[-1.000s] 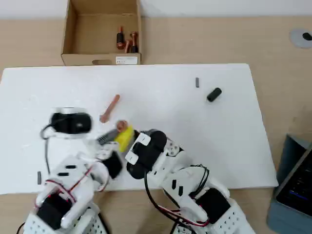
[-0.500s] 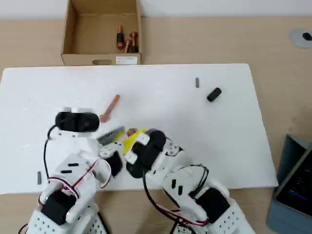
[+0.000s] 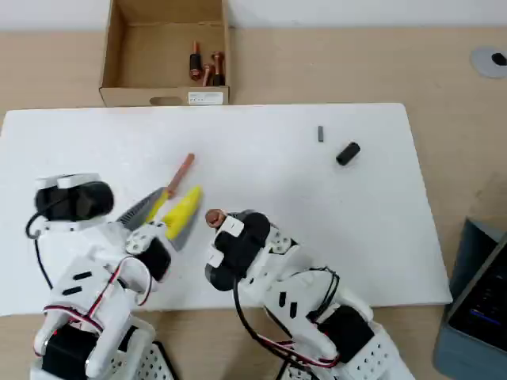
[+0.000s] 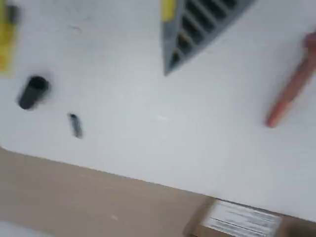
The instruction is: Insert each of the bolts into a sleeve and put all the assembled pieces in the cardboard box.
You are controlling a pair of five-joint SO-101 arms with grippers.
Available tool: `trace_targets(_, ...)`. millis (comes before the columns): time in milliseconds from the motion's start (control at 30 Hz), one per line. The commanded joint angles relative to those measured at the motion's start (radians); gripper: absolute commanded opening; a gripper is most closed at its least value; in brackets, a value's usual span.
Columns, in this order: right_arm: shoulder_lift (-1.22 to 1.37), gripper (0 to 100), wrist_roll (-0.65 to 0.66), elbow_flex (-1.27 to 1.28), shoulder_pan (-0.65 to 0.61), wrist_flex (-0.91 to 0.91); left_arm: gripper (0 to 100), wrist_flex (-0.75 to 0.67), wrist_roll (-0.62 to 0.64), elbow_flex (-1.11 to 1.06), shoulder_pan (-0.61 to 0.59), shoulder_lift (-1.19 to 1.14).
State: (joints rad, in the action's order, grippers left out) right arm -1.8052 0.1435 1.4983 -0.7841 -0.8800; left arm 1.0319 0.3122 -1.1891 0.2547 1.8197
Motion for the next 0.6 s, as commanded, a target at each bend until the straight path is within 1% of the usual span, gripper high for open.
trace_targets(0,-0.156,0.9,-0.051,-0.030,0.050,0.023,0,0.008,-0.066,0.046,-0.104,0.004)
trace_targets(67,-0.139,0.9,-0.075,-0.030,0.099,0.023,2,0.003,-0.135,0.026,-0.175,0.004)
trace_targets(200,-0.113,0.9,-0.092,-0.031,0.220,0.023,0,0.002,-0.261,-0.054,-0.307,0.004)
trace_targets(300,-0.105,0.9,-0.092,-0.050,0.286,0.023,0,0.003,-0.307,-0.135,-0.393,0.004)
trace_targets(433,-0.035,0.9,-0.092,-0.134,0.298,0.023,0,0.003,-0.385,-0.262,-0.470,0.004)
trace_targets(567,0.160,0.9,-0.107,-0.277,0.302,0.025,0,0.002,-0.417,-0.364,-0.506,0.004)
